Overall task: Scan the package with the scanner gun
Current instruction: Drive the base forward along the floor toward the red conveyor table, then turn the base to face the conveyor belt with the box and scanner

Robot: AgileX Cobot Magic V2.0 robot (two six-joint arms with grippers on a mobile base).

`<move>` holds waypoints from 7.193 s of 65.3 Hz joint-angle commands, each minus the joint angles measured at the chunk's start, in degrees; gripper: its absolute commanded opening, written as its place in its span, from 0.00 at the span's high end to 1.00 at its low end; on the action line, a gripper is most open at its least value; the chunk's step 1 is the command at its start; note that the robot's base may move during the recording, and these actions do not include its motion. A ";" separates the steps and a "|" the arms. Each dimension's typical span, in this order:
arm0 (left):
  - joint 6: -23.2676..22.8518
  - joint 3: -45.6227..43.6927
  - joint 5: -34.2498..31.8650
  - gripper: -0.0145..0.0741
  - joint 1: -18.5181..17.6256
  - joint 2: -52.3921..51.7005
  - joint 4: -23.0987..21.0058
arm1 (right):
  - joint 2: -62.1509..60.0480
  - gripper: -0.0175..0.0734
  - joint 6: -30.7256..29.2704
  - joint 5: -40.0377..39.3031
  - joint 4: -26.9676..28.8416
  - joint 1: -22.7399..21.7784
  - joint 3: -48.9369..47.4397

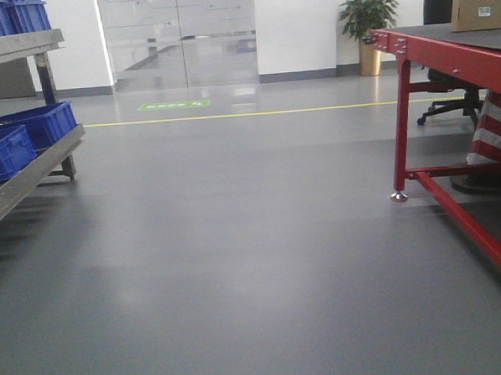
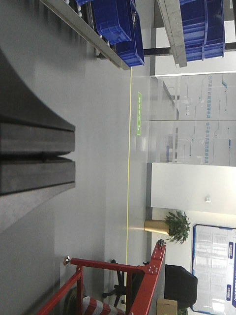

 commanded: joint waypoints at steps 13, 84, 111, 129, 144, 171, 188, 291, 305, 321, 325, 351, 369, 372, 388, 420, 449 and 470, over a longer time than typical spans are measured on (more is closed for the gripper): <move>0.22 -0.08 -1.04 0.96 -0.25 -0.18 -0.27 | -0.23 0.99 -0.02 -1.27 0.07 -0.09 -0.03; 0.22 -0.08 -1.04 0.96 -0.25 -0.18 -0.27 | -0.23 0.99 -0.02 -1.27 0.07 -0.09 -0.03; 0.22 -0.08 -1.04 0.96 -0.25 -0.18 -0.27 | -0.23 0.99 -0.02 -1.27 0.07 -0.09 -0.03; 0.22 -0.08 -1.04 0.96 -0.25 -0.18 -0.27 | -0.23 0.99 -0.02 -1.27 0.07 -0.09 -0.03; 0.22 -0.08 -1.04 0.96 -0.25 -0.18 -0.27 | -0.23 0.99 -0.02 -1.27 0.07 -0.09 -0.03; 0.22 -0.08 -1.04 0.96 -0.25 -0.18 -0.27 | -0.23 0.99 -0.02 -1.27 0.07 -0.09 -0.03; 0.22 -0.08 -1.04 0.96 -0.25 -0.18 -0.27 | -0.23 0.99 -0.02 -1.27 0.07 -0.09 -0.03; 0.22 -0.08 -1.04 0.96 -0.25 -0.18 -0.27 | -0.23 0.99 -0.02 -1.27 0.07 -0.09 -0.03; 0.22 -0.08 -1.04 0.96 -0.25 -0.18 -0.27 | -0.23 0.99 -0.02 -1.27 0.07 -0.09 -0.03; 0.22 -0.08 -1.04 0.96 -0.25 -0.18 -0.27 | -0.23 0.99 -0.02 -1.27 0.07 -0.09 -0.03; 0.22 -0.08 -1.04 0.96 -0.25 -0.18 -0.27 | -0.23 0.99 -0.02 -1.27 0.07 -0.09 -0.03; 0.22 -0.08 -1.04 0.96 -0.25 -0.18 -0.27 | -0.23 0.99 -0.02 -1.27 0.07 -0.09 -0.03; 0.22 -0.08 -1.04 0.96 -0.25 -0.18 -0.27 | -0.23 0.99 -0.02 -1.27 0.07 -0.09 -0.03; 0.22 -0.08 -1.04 0.96 -0.25 -0.18 -0.27 | -0.23 0.99 -0.02 -1.27 0.07 -0.09 -0.03; 0.22 -0.08 -1.04 0.96 -0.25 -0.18 -0.27 | -0.23 0.99 -0.02 -1.27 0.07 -0.09 -0.03; 0.22 -0.08 -1.04 0.96 -0.25 -0.18 -0.27 | -0.23 0.99 -0.02 -1.27 0.07 -0.09 -0.03; 0.22 -0.08 -1.04 0.96 -0.25 -0.18 -0.27 | -0.23 0.99 -0.02 -1.27 0.07 -0.09 -0.03; 0.22 -0.08 -1.04 0.96 -0.25 -0.18 -0.27 | -0.23 0.99 -0.02 -1.27 0.07 -0.09 -0.03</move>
